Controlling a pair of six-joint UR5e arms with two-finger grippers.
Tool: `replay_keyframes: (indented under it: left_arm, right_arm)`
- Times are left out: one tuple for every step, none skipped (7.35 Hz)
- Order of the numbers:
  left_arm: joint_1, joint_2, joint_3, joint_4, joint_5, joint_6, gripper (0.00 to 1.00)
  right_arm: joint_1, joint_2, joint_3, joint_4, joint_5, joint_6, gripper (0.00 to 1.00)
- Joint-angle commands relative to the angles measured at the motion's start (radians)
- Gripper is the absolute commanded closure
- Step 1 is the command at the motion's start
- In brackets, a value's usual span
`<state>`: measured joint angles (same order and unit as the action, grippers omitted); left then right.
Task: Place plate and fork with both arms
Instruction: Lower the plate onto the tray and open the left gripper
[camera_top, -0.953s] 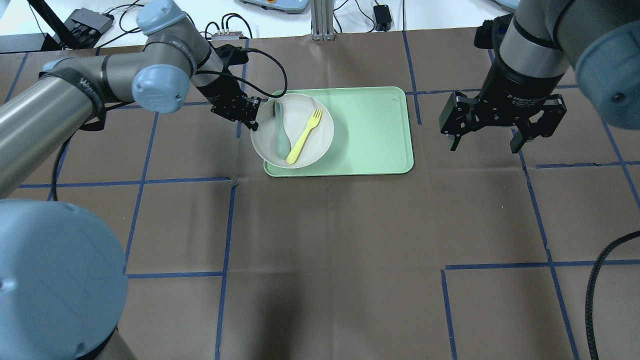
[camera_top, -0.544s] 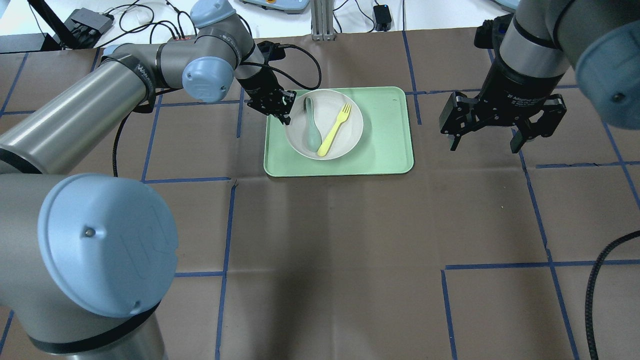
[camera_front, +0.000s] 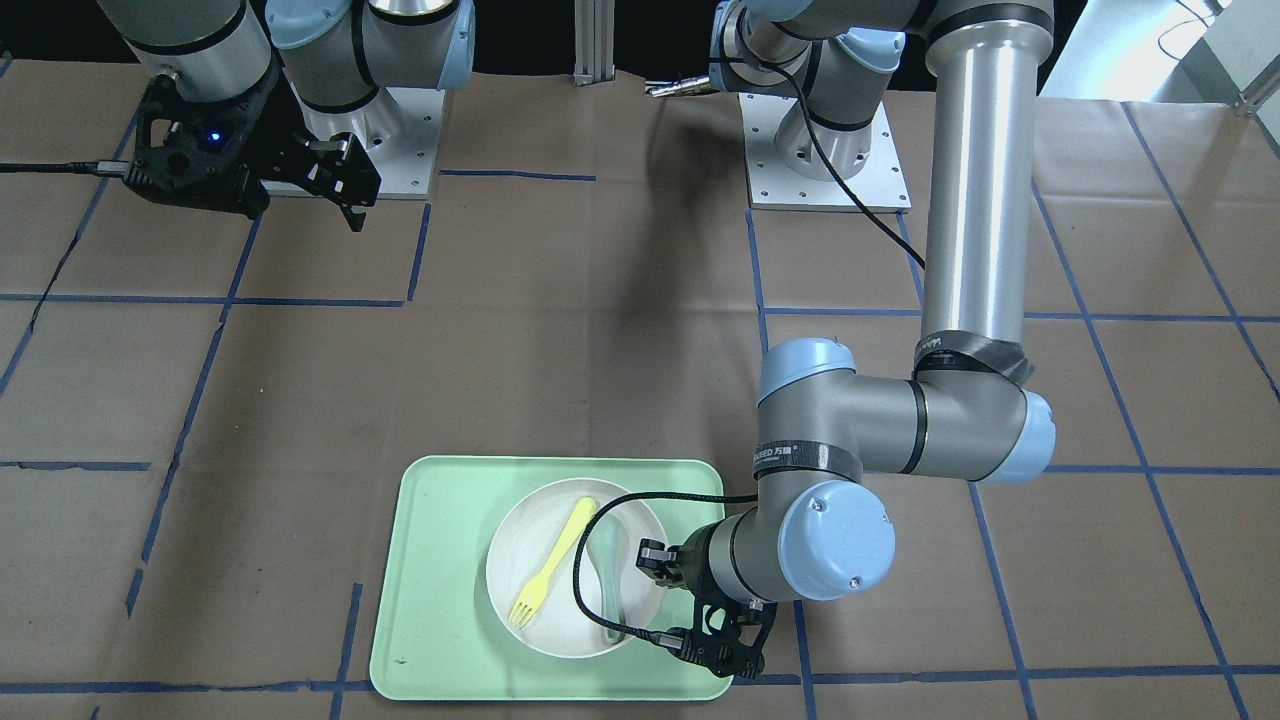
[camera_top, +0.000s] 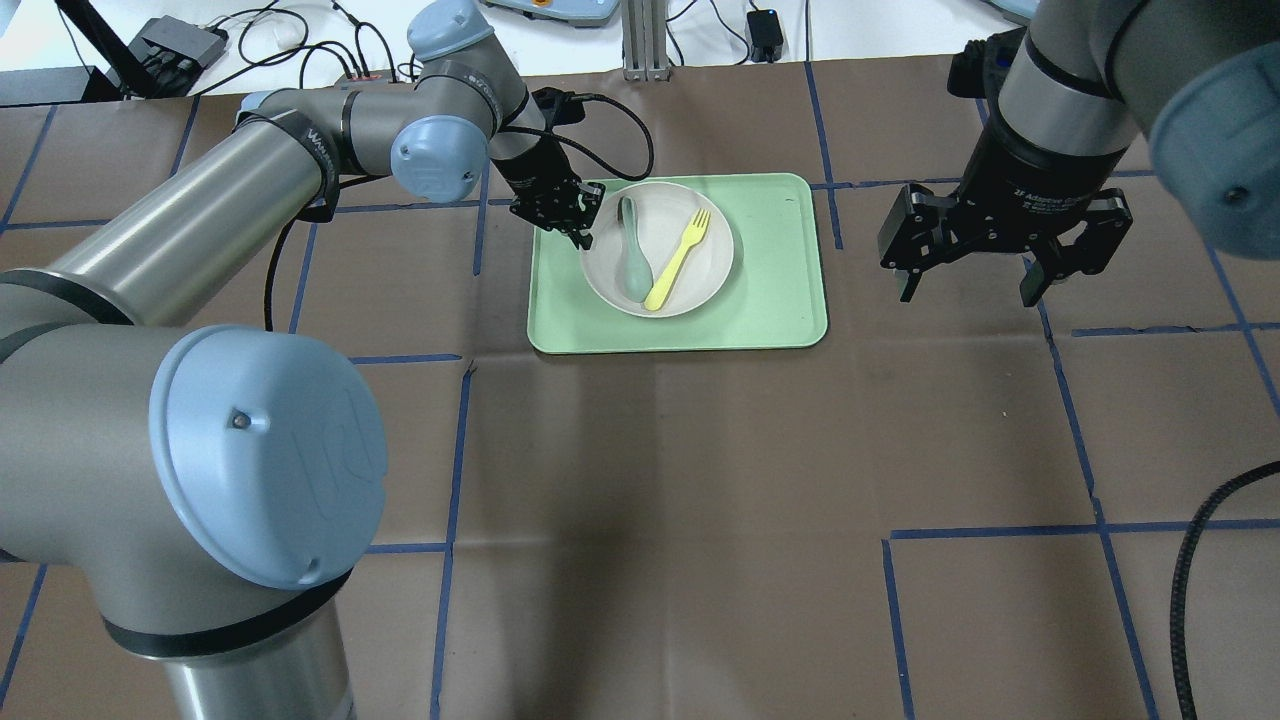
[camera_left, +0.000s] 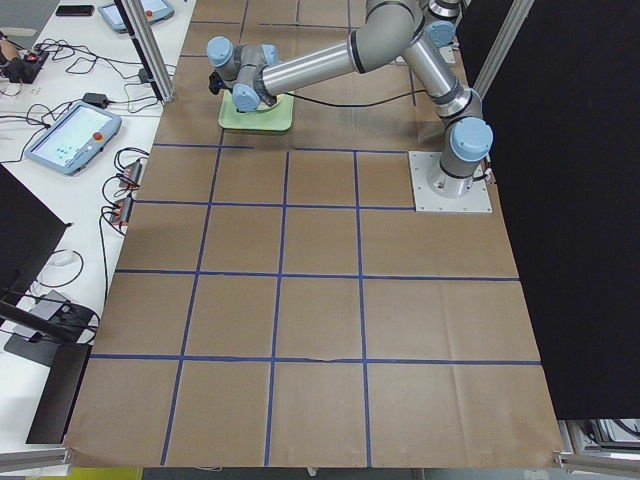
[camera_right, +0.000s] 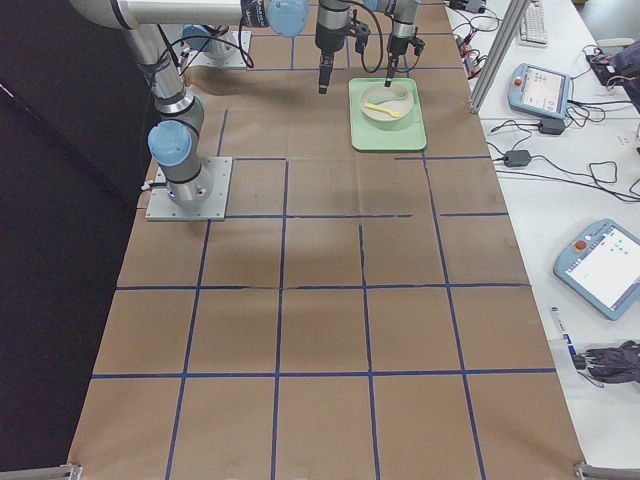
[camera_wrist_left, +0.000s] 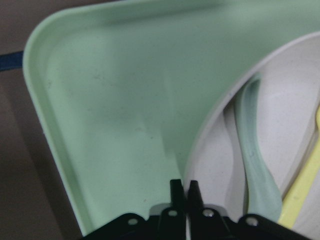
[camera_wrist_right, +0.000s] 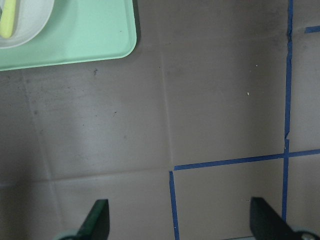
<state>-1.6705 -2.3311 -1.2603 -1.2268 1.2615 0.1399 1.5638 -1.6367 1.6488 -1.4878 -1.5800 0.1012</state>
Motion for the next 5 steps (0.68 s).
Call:
replay_keyframes:
  left_arm:
    - [-0.003,-0.007,0.006,0.003,-0.002,-0.002,0.96]
    - [-0.006,-0.007,0.004,0.003,-0.002,-0.002,0.94]
    - [-0.014,-0.007,0.006,0.004,-0.001,-0.002,0.87]
    - [-0.014,-0.007,0.006,0.006,0.001,-0.002,0.76]
    - [-0.018,-0.005,0.006,0.006,-0.001,-0.002,0.37]
  right_arm:
    - [0.001,0.000,0.000,0.000,0.000,0.000,0.00]
    - [-0.001,0.000,0.000,0.001,0.000,-0.002,0.00]
    - [0.001,0.000,0.000,0.001,0.000,0.000,0.00]
    - [-0.001,0.000,0.000,0.001,0.000,0.000,0.00]
    - [-0.001,0.000,0.000,0.001,0.000,-0.002,0.00]
